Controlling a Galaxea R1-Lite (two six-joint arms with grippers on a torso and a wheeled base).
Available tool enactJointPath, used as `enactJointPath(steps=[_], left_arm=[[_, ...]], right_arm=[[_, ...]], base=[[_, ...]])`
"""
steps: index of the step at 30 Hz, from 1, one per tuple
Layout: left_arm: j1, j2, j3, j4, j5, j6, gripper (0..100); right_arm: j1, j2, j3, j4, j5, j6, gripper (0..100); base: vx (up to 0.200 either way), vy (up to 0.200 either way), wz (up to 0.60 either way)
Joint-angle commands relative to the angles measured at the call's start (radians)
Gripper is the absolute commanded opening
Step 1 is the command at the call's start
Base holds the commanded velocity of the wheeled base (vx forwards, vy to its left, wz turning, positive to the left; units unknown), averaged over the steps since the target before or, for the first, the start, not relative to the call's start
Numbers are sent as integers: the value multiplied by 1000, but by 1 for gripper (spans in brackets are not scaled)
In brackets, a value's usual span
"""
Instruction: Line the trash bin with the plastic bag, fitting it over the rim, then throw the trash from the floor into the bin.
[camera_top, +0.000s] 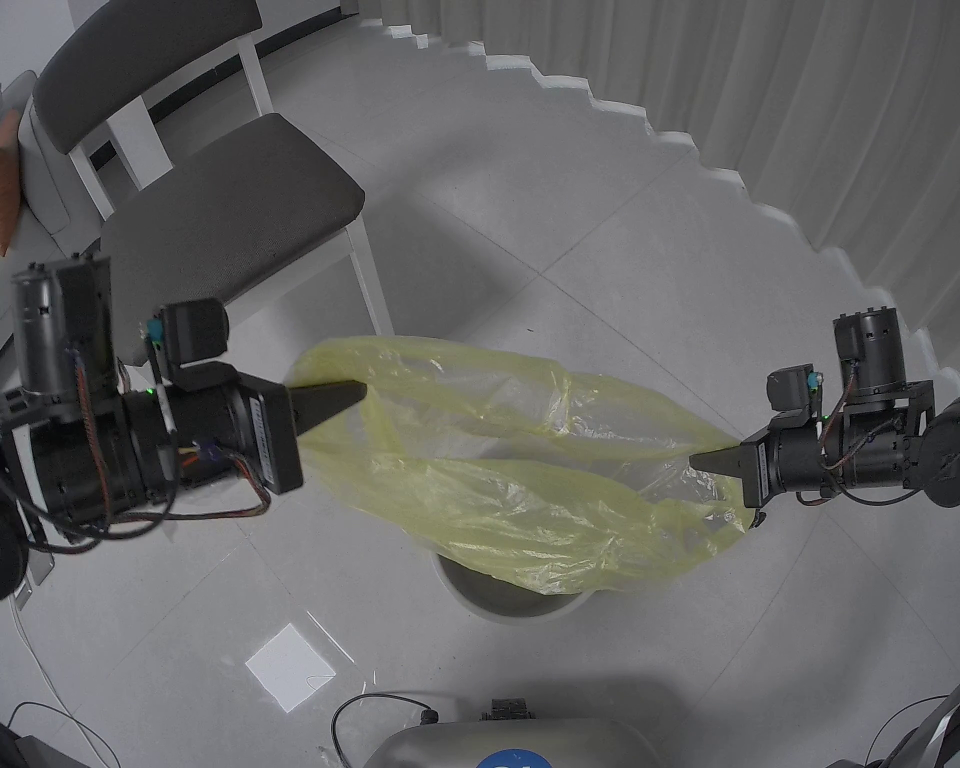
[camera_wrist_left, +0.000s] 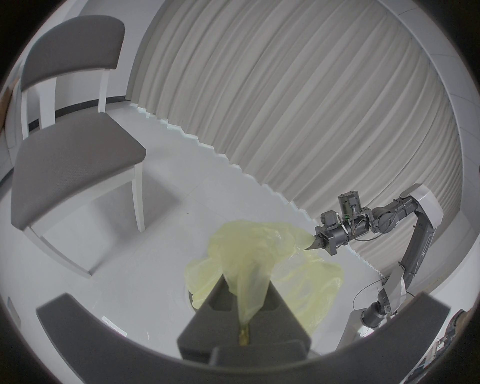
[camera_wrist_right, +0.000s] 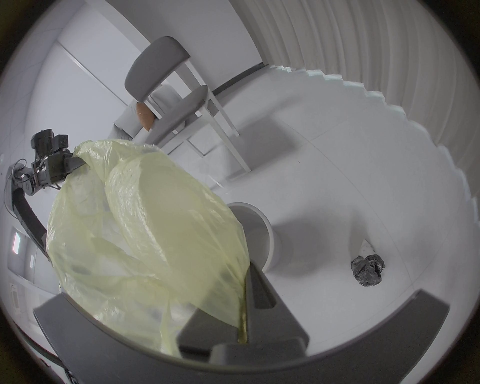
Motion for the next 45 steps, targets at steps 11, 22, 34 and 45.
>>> enactJointPath(steps=[11,22,34,45], left_arm=[[-10,247,37,-110,10,-40,0],[42,470,-26,-309,34,-35,0],[70,559,-49,-371,60,-43,0],[113,723,-121,-527,79,-84,0]], right_arm=[[-18,195,20,-105,8,-3,0],[-44,304,-26,-221,14,-7,0],[-44,419,-132,-228,59,1,0],[-92,530,-238,-281,74,-2,0]], base=[[0,0,0],[0,0,0],[0,0,0],[0,0,0]])
